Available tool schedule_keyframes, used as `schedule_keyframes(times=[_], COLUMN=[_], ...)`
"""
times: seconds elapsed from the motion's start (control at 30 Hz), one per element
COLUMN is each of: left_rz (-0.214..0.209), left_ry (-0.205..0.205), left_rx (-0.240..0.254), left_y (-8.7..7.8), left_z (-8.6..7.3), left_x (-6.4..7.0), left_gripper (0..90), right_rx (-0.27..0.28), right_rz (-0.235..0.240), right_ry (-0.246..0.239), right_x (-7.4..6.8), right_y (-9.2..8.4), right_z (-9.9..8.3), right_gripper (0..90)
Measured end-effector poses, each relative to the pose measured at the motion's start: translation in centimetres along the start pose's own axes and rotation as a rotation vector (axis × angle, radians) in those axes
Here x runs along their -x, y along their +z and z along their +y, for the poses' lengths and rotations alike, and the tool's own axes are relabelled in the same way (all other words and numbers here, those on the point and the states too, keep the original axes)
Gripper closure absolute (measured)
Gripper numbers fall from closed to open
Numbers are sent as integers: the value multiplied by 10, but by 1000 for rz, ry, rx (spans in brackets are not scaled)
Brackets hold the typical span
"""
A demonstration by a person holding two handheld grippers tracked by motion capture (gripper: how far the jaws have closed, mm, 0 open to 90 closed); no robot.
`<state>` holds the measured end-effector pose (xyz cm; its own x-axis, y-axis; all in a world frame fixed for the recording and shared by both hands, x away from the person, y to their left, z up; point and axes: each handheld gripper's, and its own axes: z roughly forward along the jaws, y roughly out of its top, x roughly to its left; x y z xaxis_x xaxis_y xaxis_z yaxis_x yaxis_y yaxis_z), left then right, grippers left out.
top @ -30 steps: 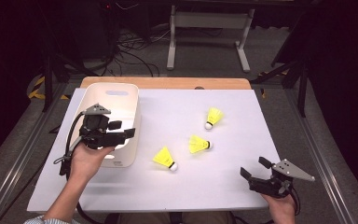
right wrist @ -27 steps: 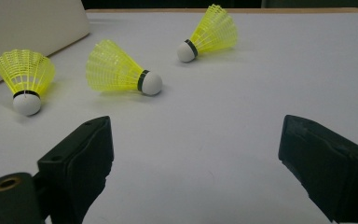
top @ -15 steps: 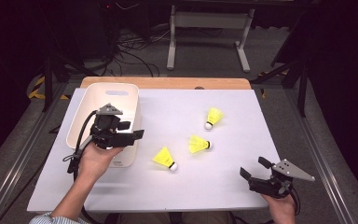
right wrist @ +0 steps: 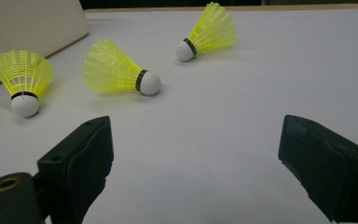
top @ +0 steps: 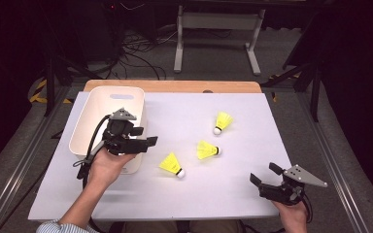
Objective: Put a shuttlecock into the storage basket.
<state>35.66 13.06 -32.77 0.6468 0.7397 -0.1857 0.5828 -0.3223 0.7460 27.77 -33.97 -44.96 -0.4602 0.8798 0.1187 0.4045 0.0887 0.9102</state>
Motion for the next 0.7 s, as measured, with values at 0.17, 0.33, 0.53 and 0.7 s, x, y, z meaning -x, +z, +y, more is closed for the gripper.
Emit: schedule_keyframes(times=[0.17,0.33,0.53,0.7], left_rz=[-7,-6,-4,-9], left_ry=[12,25,34,40], left_rx=[-11,-13,-24,-36], left_y=[5,10,18,21], left_z=[-1,0,1,2], left_x=[8,13,20,24], left_gripper=[368,365,359,359], right_rx=[2,7,8,6], right_rz=[-3,1,4,5], right_ry=[-5,2,-4,-8], right_x=[-1,0,-1,-1], right_y=[0,-1,-1,0], right_z=[0,0,0,0], right_gripper=[111,111,111,111])
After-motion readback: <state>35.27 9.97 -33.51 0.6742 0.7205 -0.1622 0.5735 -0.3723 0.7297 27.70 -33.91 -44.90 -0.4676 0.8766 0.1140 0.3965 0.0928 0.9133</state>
